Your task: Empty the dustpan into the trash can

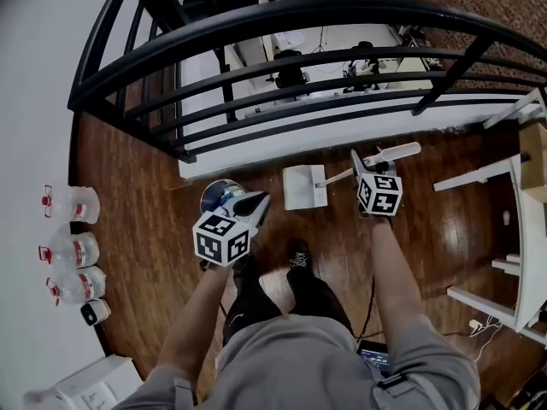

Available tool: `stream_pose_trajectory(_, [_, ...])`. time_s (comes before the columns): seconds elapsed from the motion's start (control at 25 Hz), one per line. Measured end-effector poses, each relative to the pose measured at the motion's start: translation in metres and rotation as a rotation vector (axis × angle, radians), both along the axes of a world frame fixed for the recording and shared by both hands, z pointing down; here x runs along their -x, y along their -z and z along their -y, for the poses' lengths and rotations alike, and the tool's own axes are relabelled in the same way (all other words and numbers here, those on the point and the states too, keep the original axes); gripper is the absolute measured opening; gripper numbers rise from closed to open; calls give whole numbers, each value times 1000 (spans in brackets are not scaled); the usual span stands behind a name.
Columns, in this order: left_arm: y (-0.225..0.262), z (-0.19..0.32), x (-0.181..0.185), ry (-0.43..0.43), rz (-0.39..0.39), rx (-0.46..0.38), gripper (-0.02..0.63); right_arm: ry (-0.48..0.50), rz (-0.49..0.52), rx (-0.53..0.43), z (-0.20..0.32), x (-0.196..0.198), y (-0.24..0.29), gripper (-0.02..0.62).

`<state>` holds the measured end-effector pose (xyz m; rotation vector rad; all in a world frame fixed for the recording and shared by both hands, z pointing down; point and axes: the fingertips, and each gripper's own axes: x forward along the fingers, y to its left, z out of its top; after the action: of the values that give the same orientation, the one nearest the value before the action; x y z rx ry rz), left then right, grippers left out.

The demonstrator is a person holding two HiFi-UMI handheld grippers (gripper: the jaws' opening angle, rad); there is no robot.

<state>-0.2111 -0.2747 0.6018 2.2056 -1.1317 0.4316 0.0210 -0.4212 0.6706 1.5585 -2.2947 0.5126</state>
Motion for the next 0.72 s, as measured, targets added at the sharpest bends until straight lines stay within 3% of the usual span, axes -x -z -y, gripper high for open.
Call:
stream_pose_trajectory(0.24, [11, -2, -5, -8, 16, -13, 5, -36, 33, 52, -15, -12, -4, 288])
stream_pose_trajectory(0.52, [33, -8, -3, -27, 18, -45, 5, -64, 54, 90, -58, -23, 8, 288])
stream_pose_trajectory(0.6, [43, -10, 3, -28, 8, -65, 5, -35, 71, 65, -72, -12, 28, 260])
stream_pose_trajectory(0.72, [59, -15, 14, -28, -7, -101, 5, 21, 100, -13, -90, 16, 73, 155])
